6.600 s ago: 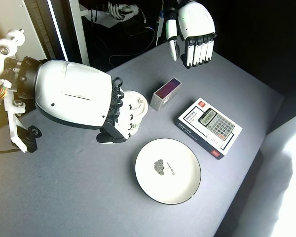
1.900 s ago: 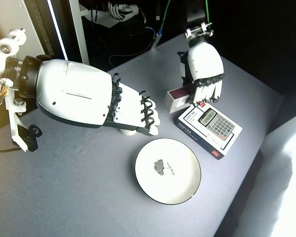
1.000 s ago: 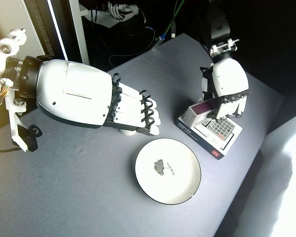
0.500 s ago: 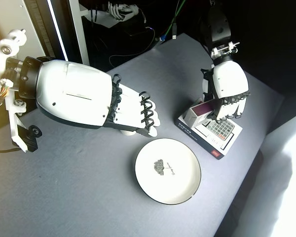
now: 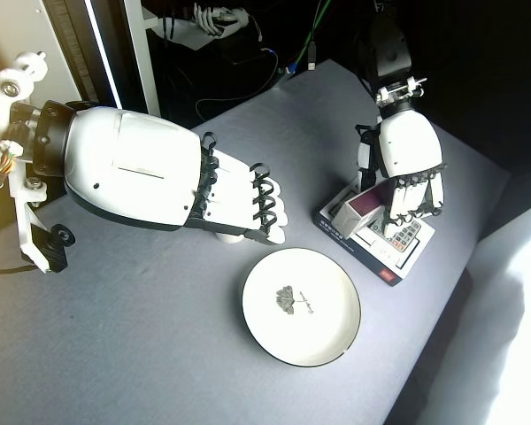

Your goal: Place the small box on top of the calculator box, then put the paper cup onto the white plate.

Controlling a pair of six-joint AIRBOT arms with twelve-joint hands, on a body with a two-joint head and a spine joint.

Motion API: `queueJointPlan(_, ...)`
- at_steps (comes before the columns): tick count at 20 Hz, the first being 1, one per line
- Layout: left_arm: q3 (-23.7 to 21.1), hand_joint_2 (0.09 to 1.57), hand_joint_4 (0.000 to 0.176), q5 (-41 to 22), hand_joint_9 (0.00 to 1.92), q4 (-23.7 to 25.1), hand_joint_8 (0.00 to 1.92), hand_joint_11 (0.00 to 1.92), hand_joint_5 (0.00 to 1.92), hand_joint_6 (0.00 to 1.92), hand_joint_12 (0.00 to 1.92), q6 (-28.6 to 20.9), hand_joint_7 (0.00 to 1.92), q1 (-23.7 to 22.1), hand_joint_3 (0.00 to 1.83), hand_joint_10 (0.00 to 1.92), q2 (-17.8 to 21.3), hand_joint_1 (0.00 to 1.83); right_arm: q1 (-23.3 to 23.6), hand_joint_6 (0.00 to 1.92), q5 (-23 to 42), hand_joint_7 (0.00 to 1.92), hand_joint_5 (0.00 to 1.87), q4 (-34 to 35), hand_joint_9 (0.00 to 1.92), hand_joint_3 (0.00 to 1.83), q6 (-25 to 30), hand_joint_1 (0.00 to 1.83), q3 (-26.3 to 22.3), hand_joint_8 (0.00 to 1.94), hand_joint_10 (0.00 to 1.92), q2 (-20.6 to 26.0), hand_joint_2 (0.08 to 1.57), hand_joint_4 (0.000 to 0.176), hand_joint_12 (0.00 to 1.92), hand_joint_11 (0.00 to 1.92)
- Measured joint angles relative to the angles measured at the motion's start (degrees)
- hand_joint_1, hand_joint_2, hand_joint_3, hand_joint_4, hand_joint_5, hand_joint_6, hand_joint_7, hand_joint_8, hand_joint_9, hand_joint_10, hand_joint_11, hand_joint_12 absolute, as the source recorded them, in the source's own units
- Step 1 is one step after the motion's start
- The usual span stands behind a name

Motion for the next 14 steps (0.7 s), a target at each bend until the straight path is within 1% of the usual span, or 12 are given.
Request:
queueJointPlan(1,0.0,1.05,0.0,-0.1,0.22,0.1,0.0,0.0,0.16,0.0,0.66,-0.1,0.23,0.0,0.0,0.0,0.0,0.95,0.0,0.0,0.2,0.12,0.15,-0.4,0.08,0.0,1.2,0.22,0.0,0.0,0.0,0.0,1.32,0.0,0.29,0.0)
queueJointPlan(2,0.0,1.07,0.0,-0.1,0.15,0.1,0.0,0.0,0.1,0.0,0.48,-0.2,0.16,0.0,0.0,0.0,0.0,0.86,0.0,0.0,0.9,0.13,0.15,-3.8,0.08,0.0,5.7,0.23,0.2,0.0,0.0,0.0,1.32,0.0,0.29,0.0)
queueJointPlan(3,-0.8,1.06,0.0,-0.6,0.12,0.0,0.0,0.0,0.07,0.0,0.41,-0.2,0.12,0.0,0.0,0.0,0.1,0.75,0.0,0.0,2.3,0.11,0.14,-8.0,0.07,0.0,11.0,0.23,0.5,0.0,0.0,0.0,1.32,0.0,0.27,0.0)
queueJointPlan(4,-1.7,1.03,0.0,-0.8,0.1,-0.4,0.0,0.0,0.05,0.0,0.33,-0.2,0.09,0.0,0.0,0.0,0.6,0.68,0.0,0.0,3.1,0.12,0.15,-9.8,0.07,0.0,12.0,0.26,0.5,0.0,0.0,-0.4,1.31,0.0,0.3,0.0)
queueJointPlan(5,-2.3,1.0,0.0,-1.1,0.09,-0.6,0.0,0.0,0.02,0.0,0.31,-0.2,0.07,0.0,0.0,0.0,0.9,0.62,0.0,0.0,3.6,0.09,0.12,-10.2,0.05,0.0,12.2,0.23,0.5,0.0,0.0,-0.8,1.31,0.0,0.24,0.0)
queueJointPlan(7,-4.3,0.98,0.0,-1.7,0.04,-1.7,0.0,0.0,0.0,0.0,0.16,0.5,0.02,0.0,0.0,0.0,2.3,0.53,0.0,0.01,4.7,0.12,0.15,-10.7,0.08,0.0,13.9,0.25,0.9,0.01,0.01,-2.0,1.3,0.0,0.33,0.0)
queueJointPlan(8,-5.8,0.98,0.0,-2.1,0.02,-3.0,0.0,0.0,0.0,0.0,0.14,1.7,0.01,0.0,0.0,0.0,3.5,0.44,0.0,0.0,5.0,0.12,0.14,-11.7,0.07,0.0,15.9,0.25,1.8,0.0,0.0,-3.1,1.3,0.0,0.3,0.0)
queueJointPlan(9,-6.9,0.98,0.0,-2.6,0.0,-3.5,0.0,0.0,0.0,0.0,0.08,2.3,0.0,0.0,0.0,0.0,4.4,0.37,0.0,0.0,5.0,0.11,0.14,-12.0,0.06,0.0,16.6,0.25,2.2,0.0,0.0,-3.7,1.29,0.0,0.29,0.0)
queueJointPlan(10,-8.4,0.98,0.0,-3.2,0.0,-4.0,0.0,0.0,0.0,0.0,0.03,2.6,0.0,-0.1,0.0,0.0,5.9,0.34,0.0,0.0,4.9,0.09,0.12,-12.0,0.04,0.0,17.4,0.27,2.8,0.0,0.0,-4.6,1.28,0.0,0.22,0.0)
queueJointPlan(12,-10.8,1.0,0.0,-3.8,0.0,-4.4,0.0,0.0,0.0,0.0,0.0,3.3,0.0,-0.7,0.01,0.0,7.9,0.37,0.0,0.0,5.0,0.05,0.1,-13.0,0.03,0.0,20.2,0.32,3.5,0.0,0.0,-5.4,1.25,0.0,0.15,0.0)
queueJointPlan(13,-12.9,1.0,0.0,-4.0,0.0,-4.4,0.0,0.01,0.0,0.0,0.01,3.4,0.0,-1.4,0.01,0.0,9.9,0.34,0.4,0.0,4.9,0.04,0.07,-17.0,0.01,0.0,24.1,0.41,4.2,0.0,0.0,-6.4,1.19,0.0,0.08,0.0)
queueJointPlan(14,-13.8,1.02,0.0,-3.9,0.0,-4.3,0.0,0.0,0.0,0.0,0.0,3.4,0.0,-1.7,0.01,0.0,10.9,0.31,0.4,0.0,4.8,0.01,0.02,-18.0,0.0,0.0,25.2,0.43,4.3,0.0,0.0,-6.8,1.13,0.0,0.02,0.0)
